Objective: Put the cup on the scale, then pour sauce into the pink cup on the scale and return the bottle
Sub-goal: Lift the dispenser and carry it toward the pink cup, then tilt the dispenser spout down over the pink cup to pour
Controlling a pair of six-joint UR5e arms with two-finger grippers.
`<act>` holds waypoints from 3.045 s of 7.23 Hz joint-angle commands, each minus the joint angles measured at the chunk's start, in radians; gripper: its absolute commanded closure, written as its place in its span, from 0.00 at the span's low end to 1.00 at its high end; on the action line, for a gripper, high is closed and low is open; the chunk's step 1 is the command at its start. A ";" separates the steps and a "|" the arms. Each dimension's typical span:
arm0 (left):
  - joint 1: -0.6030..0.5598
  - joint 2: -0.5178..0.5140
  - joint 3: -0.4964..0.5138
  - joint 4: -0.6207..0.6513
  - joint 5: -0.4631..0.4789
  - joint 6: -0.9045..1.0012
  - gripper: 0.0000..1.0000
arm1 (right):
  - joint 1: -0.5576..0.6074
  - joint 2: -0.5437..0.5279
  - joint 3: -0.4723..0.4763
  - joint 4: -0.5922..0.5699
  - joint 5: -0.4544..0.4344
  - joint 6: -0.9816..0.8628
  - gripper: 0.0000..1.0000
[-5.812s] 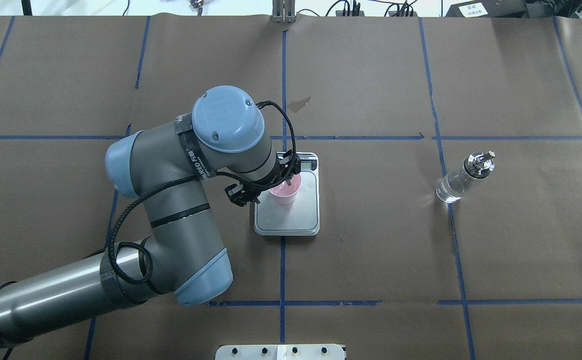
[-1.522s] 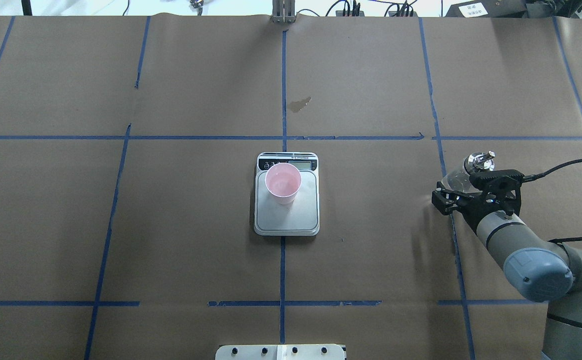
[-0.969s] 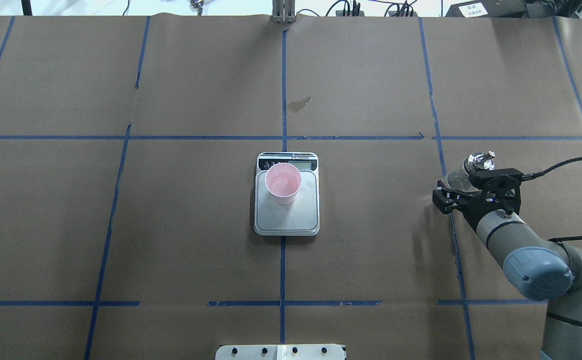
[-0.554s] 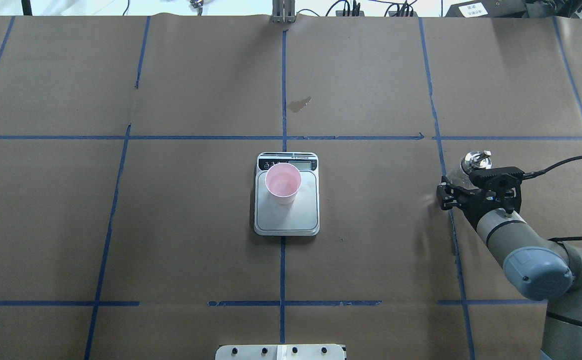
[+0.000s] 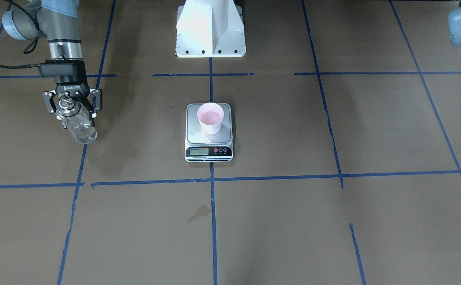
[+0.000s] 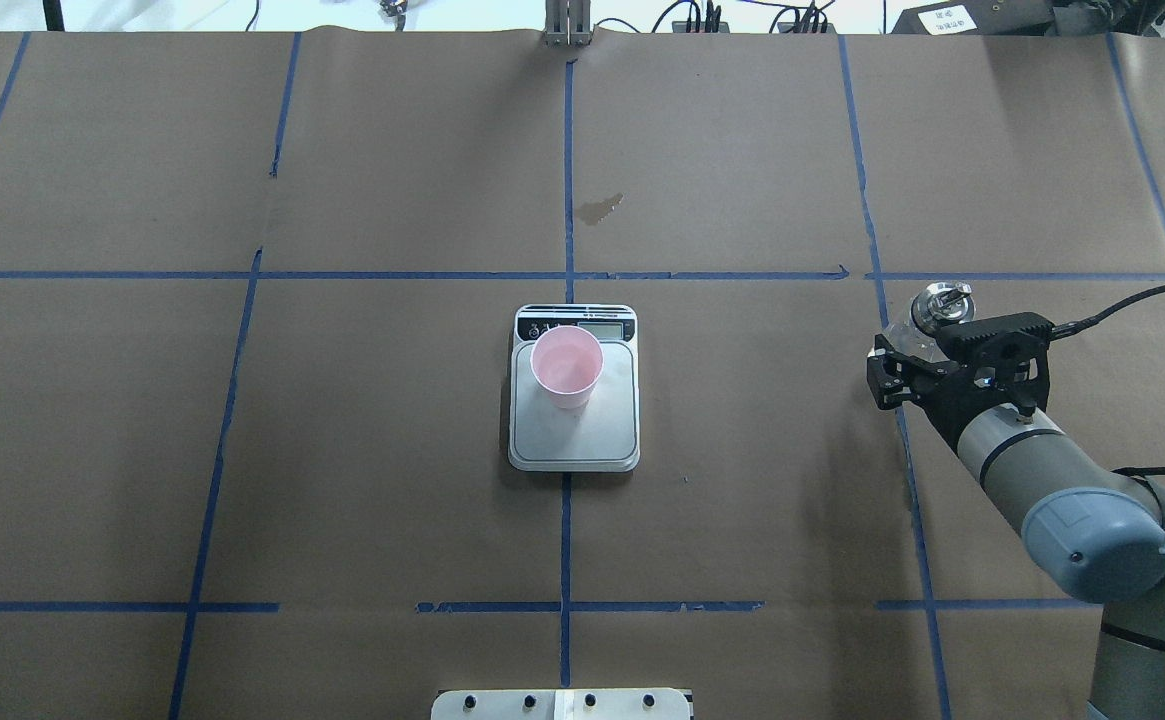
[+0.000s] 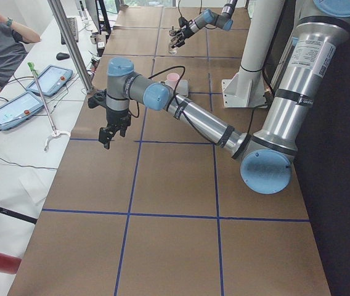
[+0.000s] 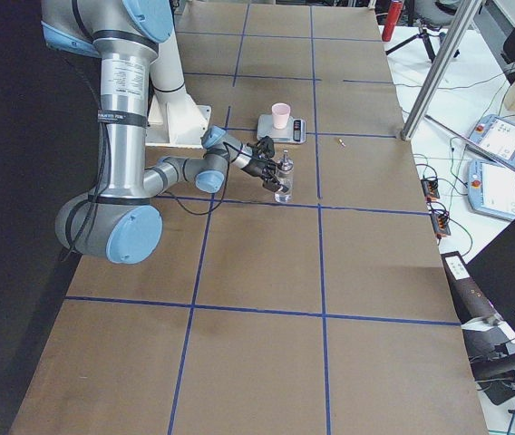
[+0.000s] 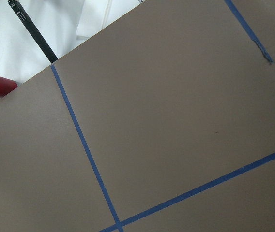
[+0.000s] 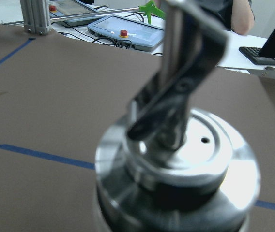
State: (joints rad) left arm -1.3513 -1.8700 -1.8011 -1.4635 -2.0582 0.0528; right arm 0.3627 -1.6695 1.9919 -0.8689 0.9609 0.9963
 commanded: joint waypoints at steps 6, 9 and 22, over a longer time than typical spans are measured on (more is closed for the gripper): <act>-0.075 0.257 0.020 -0.217 -0.086 0.145 0.00 | 0.048 0.194 0.059 -0.037 0.003 -0.561 1.00; -0.084 0.295 0.022 -0.247 -0.091 0.165 0.00 | 0.065 0.231 0.050 -0.170 -0.068 -0.663 1.00; -0.135 0.399 0.052 -0.483 -0.092 0.165 0.00 | -0.136 0.592 -0.233 -0.756 -0.632 -0.946 1.00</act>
State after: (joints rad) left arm -1.4859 -1.4727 -1.7481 -1.9376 -2.1506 0.2178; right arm 0.2258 -1.1044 1.8237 -1.6236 0.3764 0.0507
